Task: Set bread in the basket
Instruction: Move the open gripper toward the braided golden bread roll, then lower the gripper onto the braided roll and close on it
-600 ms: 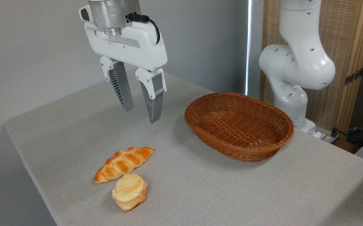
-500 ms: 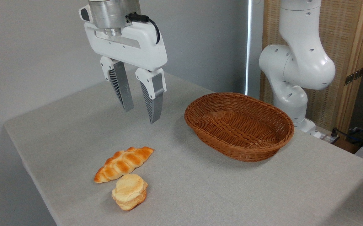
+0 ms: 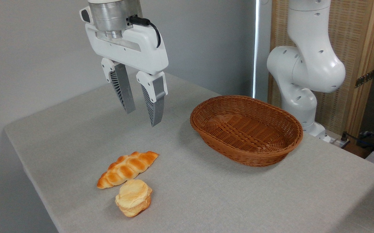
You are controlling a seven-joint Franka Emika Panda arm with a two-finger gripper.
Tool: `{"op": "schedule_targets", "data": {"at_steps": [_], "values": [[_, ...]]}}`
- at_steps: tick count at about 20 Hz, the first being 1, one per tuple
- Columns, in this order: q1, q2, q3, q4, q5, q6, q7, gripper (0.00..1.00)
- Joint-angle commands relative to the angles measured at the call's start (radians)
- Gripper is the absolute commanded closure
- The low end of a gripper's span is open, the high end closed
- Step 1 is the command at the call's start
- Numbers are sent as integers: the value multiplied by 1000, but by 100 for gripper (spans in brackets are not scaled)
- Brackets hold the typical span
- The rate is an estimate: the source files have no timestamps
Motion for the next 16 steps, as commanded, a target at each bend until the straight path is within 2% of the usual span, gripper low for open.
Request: {"op": "schedule_targets", "data": {"at_steps": [1,5,9,14,16], "values": [[-1,-1,-3,-3,-13,28,-1,0],[-1,-13,-35,-118,-14,163,-7,0],[8,-13,-101,-208,-27,271,-8,0],[8,-5,-133,-323,-117,453,-43,0],[8,1,-135,-363,-125,507,-50,0]]}}
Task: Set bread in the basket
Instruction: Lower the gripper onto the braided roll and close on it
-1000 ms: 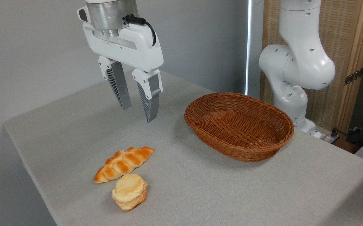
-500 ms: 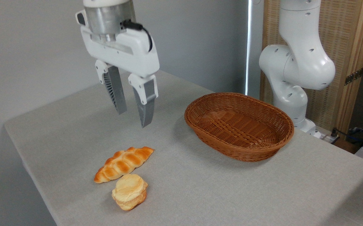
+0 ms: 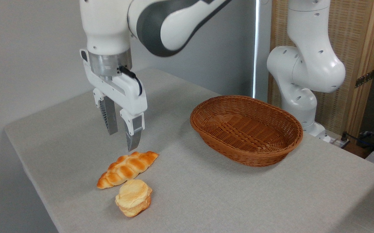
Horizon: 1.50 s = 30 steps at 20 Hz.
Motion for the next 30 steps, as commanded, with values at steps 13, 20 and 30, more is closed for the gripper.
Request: {"op": "schedule_targets", "data": {"at_steps": [13,20,30], "values": [[-3,62,-47,-161,3,239,-19,0],[-3,70,-55,-161,111,245,74,0],[-1,85,-65,-159,98,246,76,59]]}}
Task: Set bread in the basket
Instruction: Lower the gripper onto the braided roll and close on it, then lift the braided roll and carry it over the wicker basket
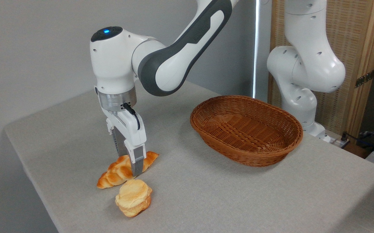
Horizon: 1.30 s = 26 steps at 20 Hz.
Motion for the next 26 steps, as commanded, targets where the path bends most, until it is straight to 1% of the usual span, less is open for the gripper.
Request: {"op": "schedule_targets", "data": {"at_steps": [1,21,22,23,24,26], "values": [[0,3,-1,-5,0,29,16,61],[0,3,-1,-4,1,26,18,61],[0,0,-3,1,1,14,15,61],[0,-11,-4,1,1,-21,12,61],[0,-28,-6,6,0,-84,16,61],[0,-58,-7,30,-7,-165,15,60]]}}
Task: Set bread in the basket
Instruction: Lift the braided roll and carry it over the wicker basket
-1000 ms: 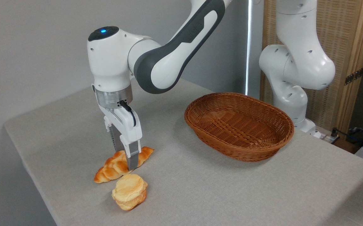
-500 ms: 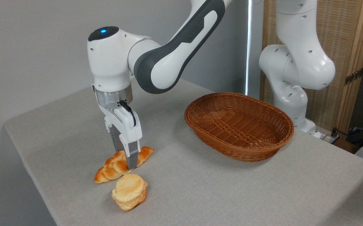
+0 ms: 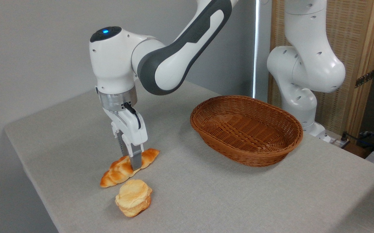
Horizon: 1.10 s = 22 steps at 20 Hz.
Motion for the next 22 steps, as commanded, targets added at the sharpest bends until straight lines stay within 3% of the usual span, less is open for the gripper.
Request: {"op": "schedule_targets", "data": {"at_steps": [1,6,10,13,17,22], "values": [[0,-81,0,26,-14,-158,18,60],[0,-225,10,28,-11,-330,27,60],[0,-361,33,8,-2,-515,151,60],[-2,-492,61,-102,-2,-546,240,59],[-41,-605,63,-256,-2,-550,245,58],[-71,-672,61,-400,-2,-559,230,55]]}}
